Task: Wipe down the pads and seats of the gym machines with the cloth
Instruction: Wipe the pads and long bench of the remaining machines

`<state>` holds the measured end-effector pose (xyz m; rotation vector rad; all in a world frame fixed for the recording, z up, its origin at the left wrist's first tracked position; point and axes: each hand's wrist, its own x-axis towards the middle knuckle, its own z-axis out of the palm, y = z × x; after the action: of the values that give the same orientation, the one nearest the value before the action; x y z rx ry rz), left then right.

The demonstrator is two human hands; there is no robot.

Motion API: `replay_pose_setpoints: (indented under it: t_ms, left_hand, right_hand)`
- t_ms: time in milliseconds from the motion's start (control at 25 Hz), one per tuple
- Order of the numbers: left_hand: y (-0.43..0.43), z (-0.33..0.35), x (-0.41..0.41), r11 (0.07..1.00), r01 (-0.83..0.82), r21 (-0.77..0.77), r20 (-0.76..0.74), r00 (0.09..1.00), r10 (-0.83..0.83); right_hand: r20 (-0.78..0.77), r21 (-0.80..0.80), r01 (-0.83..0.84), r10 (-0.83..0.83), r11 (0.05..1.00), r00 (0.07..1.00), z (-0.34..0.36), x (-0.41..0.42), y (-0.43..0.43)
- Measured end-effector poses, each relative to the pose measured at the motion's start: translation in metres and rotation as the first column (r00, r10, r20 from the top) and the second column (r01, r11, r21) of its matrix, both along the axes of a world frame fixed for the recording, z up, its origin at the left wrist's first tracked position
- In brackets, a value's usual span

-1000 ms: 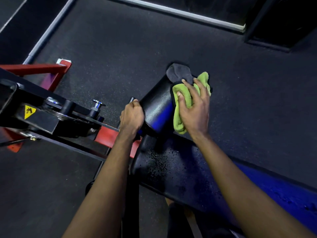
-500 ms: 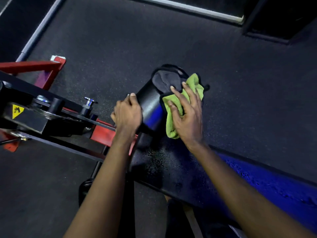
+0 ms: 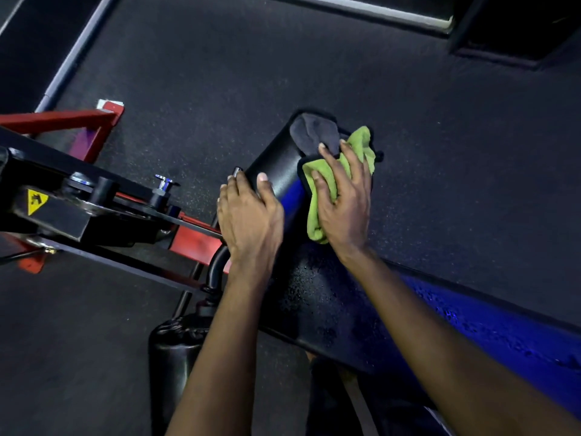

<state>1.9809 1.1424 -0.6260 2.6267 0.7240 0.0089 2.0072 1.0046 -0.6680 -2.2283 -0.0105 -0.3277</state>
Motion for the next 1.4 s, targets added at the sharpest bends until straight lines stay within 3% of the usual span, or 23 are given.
replay_pose_setpoints:
  t_ms: [160,240,400,440,560,640,680,760,840,880,1040,1160,1280,1400]
  left_hand:
    - [0.008,-0.002,0.007,1.0,-0.008,-0.022,0.012,1.0,0.009]
    - [0.011,0.001,0.006,1.0,0.003,-0.015,0.006,1.0,-0.003]
    - [0.018,0.007,0.015,0.994,-0.035,-0.104,-0.021,0.999,0.033]
    - [0.022,0.009,0.019,0.987,-0.062,-0.145,-0.049,0.997,0.055]
    - [0.046,0.007,0.036,0.934,-0.187,-0.304,-0.227,0.967,0.12]
    - [0.056,0.004,0.044,0.91,-0.174,-0.377,-0.297,0.953,0.059]
    - [0.057,0.003,0.045,0.915,-0.138,-0.38,-0.262,0.964,0.037]
    - [0.052,0.005,0.04,0.947,-0.094,-0.306,-0.047,0.995,0.084]
    - [0.043,0.013,0.025,0.983,-0.094,-0.157,0.158,0.98,0.119]
    - [0.036,0.017,0.016,0.989,-0.095,-0.116,0.188,0.975,0.116]
    - [0.009,0.012,-0.002,0.987,-0.038,-0.158,0.048,0.998,0.046]
    - [0.003,0.003,0.0,0.989,-0.065,-0.135,0.057,0.996,0.073]
    - [0.015,0.005,0.011,0.983,-0.126,-0.131,0.028,0.991,0.131]
    - [0.039,0.004,0.032,0.922,-0.272,-0.275,-0.167,0.958,0.232]
  right_hand:
    - [0.007,-0.192,-0.256,0.262,0.948,0.965,0.003,-0.014,-0.009]
    - [-0.037,-0.231,-0.228,0.226,0.946,0.974,0.003,-0.002,-0.022]
    - [-0.095,0.114,-0.022,0.033,0.993,0.995,0.005,0.016,-0.028]
    - [-0.084,0.105,-0.003,0.012,0.994,0.996,0.009,0.017,-0.024]
    - [-0.061,-0.093,-0.034,0.028,0.995,0.998,0.021,0.003,-0.001]
    - [-0.065,-0.208,-0.185,0.175,0.961,0.982,0.023,-0.019,0.011]
    - [-0.078,-0.245,-0.267,0.256,0.932,0.964,0.022,-0.029,0.013]
    - [-0.098,-0.271,-0.34,0.326,0.901,0.94,0.015,-0.032,0.008]
    - [-0.105,-0.263,-0.318,0.301,0.911,0.948,0.009,-0.027,0.002]
    - [-0.098,-0.256,-0.302,0.286,0.918,0.953,0.006,-0.023,0.001]
    - [-0.014,-0.078,-0.096,0.095,0.992,0.995,0.005,0.008,0.003]
    - [-0.071,0.063,0.051,-0.046,0.997,0.996,0.011,0.031,0.001]
    - [-0.063,-0.003,0.002,-0.002,1.0,0.998,0.014,0.022,0.006]
    - [-0.021,-0.142,-0.185,0.184,0.972,0.983,0.012,0.002,0.007]
